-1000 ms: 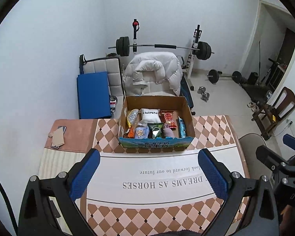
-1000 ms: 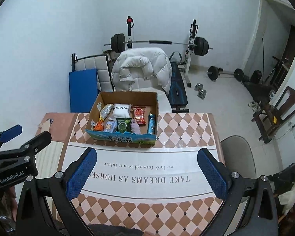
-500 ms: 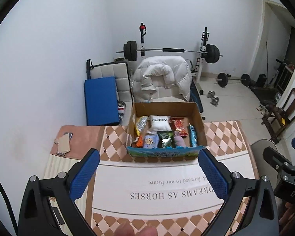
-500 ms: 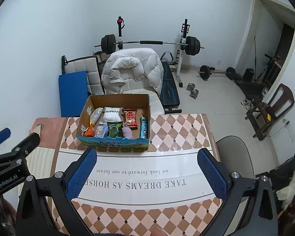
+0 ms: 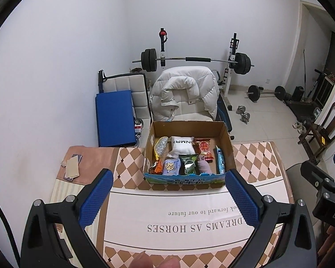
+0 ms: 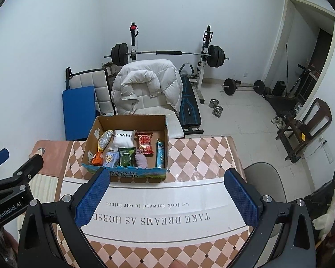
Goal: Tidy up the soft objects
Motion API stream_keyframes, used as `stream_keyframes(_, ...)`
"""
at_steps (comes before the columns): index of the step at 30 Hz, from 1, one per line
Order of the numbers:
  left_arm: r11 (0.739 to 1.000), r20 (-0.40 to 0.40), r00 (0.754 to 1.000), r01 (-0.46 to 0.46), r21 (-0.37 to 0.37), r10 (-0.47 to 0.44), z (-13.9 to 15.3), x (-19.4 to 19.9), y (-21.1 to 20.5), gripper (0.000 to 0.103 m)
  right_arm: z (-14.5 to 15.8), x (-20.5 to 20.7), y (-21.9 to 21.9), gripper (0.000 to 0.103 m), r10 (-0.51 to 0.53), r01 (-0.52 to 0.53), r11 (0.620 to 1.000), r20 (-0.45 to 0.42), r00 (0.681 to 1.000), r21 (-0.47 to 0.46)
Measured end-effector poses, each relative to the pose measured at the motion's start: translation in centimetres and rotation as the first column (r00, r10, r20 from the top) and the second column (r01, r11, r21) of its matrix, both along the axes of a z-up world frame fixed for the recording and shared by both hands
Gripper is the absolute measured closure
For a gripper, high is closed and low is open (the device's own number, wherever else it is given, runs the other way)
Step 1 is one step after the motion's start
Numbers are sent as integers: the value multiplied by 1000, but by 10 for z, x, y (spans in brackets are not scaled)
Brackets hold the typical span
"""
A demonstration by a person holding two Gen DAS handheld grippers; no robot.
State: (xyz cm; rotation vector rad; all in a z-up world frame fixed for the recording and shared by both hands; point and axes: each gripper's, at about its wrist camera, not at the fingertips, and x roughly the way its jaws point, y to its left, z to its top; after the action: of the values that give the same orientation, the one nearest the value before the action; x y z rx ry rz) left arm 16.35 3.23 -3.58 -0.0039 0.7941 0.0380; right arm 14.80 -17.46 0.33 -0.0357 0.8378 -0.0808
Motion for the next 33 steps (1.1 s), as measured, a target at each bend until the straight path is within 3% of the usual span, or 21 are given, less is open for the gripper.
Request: stream_keyframes(33, 1000, 0, 1000, 11, 4, -11, 2, 7, -5, 0, 1, 4, -5, 0, -12, 12, 1000, 12, 1000, -23)
